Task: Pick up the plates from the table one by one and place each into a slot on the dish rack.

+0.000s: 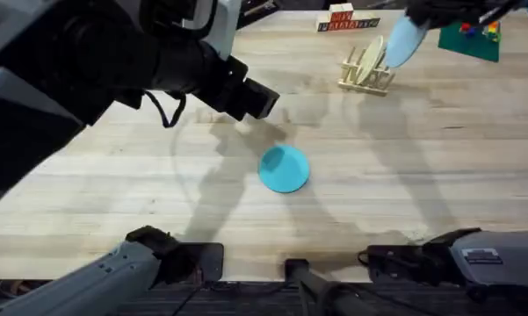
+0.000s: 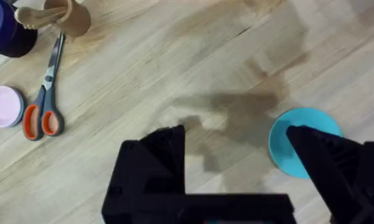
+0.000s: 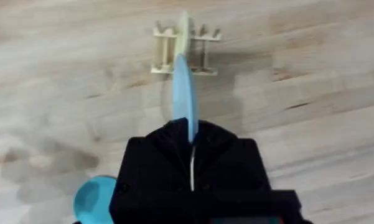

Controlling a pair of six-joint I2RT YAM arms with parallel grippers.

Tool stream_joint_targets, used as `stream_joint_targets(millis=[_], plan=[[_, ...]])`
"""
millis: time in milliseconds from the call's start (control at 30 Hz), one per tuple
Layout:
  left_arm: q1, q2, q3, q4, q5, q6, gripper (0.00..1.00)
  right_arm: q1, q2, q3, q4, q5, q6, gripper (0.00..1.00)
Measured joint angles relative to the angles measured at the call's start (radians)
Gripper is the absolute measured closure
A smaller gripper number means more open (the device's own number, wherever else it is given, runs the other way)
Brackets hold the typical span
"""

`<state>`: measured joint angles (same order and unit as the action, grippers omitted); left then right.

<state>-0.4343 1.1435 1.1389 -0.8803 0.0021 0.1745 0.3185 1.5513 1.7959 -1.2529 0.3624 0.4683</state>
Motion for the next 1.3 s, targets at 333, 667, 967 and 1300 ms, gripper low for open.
stream_joint_targets(millis=[333,667,967,1300], plan=[[0.0,0.0,0.0,-0.003,0.0,-0.008,0.008,-0.09,0.0,0.002,-0.002,0.012,0.022,0.973],[0.0,0.0,0.0,-0.003,0.0,-0.011,0.008,-0.091,0.0,0.002,-0.002,0.012,0.026,0.973],[0.0,0.0,0.0,-0.003,0.0,-0.011,0.008,-0.091,0.003,0.002,0.021,0.012,0.026,0.972],[0.0,0.0,0.0,-0.003,0.0,-0.011,0.008,-0.113,0.132,0.006,0.042,0.015,0.026,0.972]])
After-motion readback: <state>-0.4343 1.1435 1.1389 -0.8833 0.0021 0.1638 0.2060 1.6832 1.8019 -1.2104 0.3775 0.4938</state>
